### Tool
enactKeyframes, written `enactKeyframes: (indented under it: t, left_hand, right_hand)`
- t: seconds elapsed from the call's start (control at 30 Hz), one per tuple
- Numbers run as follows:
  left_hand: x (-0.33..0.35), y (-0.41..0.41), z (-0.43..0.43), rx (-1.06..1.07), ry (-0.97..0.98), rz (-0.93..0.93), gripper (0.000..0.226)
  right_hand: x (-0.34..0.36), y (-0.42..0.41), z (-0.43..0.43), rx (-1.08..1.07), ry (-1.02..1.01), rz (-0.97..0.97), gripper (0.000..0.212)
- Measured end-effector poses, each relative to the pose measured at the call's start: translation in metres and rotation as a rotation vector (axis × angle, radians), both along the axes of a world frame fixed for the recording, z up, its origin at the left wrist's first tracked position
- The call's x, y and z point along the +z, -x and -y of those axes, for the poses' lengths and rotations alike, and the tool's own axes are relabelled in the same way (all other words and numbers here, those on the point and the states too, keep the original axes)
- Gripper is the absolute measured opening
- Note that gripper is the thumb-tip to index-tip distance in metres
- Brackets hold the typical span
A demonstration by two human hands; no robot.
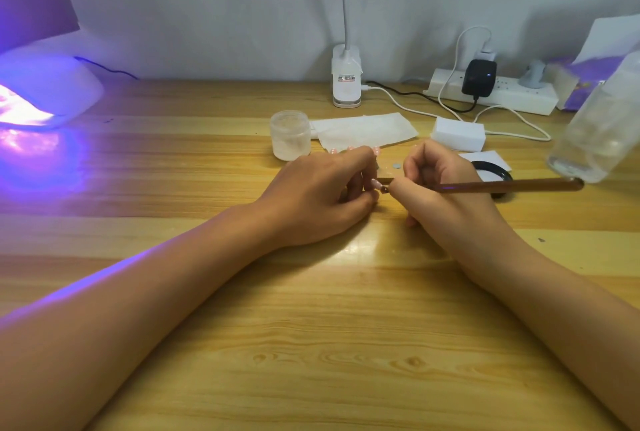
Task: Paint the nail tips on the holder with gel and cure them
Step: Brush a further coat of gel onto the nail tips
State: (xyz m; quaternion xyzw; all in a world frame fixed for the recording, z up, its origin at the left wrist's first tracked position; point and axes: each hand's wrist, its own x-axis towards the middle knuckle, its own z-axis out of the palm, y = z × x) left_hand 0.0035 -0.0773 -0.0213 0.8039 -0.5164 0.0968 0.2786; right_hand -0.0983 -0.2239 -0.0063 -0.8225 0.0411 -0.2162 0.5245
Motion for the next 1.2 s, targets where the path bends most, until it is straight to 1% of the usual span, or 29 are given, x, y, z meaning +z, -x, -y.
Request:
enactKeyframes:
  t: [0.13,0.23,0.33,0.43,0.5,0.63,0.7,0.77,0.83,0.9,0.97,1.07,1.2]
  left_hand:
    - [-0.001,-0.001,-0.001,0.003,0.001,-0.007,0.015]
    - [-0.001,-0.001,0.0,0.0,0.001,-0.001,0.02]
    - [0.0,0.0,0.0,0.007,-0.001,0.007,0.022]
    - [0.0,-0.001,-0.001,0.008,-0.005,-0.009,0.011]
    - [-0.001,0.0,-0.001,0.01,-0.004,-0.01,0.011]
    - [0.001,0.001,0.0,0.01,-0.008,-0.009,0.014]
    - [0.001,0.001,0.0,0.01,-0.009,-0.006,0.016]
    - [0.001,0.001,0.0,0.014,-0.009,-0.006,0.013]
    - [0.001,0.001,0.0,0.016,-0.009,-0.007,0.011]
    - [0.002,0.002,0.0,0.016,-0.005,-0.004,0.014]
    - [0.003,0.003,0.0,0.012,0.015,0.005,0.016]
    - [0.003,0.007,0.0,0.014,0.056,0.07,0.01]
    - [0.005,0.01,0.0,0.009,0.149,0.113,0.012]
  right_hand:
    - [0.0,0.0,0.002,-0.021,-0.053,0.022,0.016]
    - [-0.001,0.001,0.003,0.005,-0.113,0.011,0.015]
    - [-0.002,0.001,0.002,0.027,-0.049,-0.005,0.016]
    - [-0.001,0.0,0.001,0.004,0.008,0.011,0.021]
    - [0.0,0.0,0.0,-0.008,0.008,0.011,0.025]
    - [-0.001,0.001,0.002,0.005,-0.117,0.038,0.021]
    - [-0.001,0.001,0.002,0.025,-0.093,0.019,0.017]
    - [0.0,0.001,0.001,0.03,-0.034,0.001,0.016]
    - [0.001,0.001,-0.001,0.008,0.007,0.0,0.018]
    - [0.001,0.001,-0.001,-0.019,0.011,0.009,0.019]
    - [-0.001,0.001,0.001,-0.044,-0.054,0.039,0.019]
    - [-0.001,0.002,0.003,-0.116,-0.156,0.113,0.017]
    - [0.0,0.002,0.003,-0.201,-0.125,0.196,0.015]
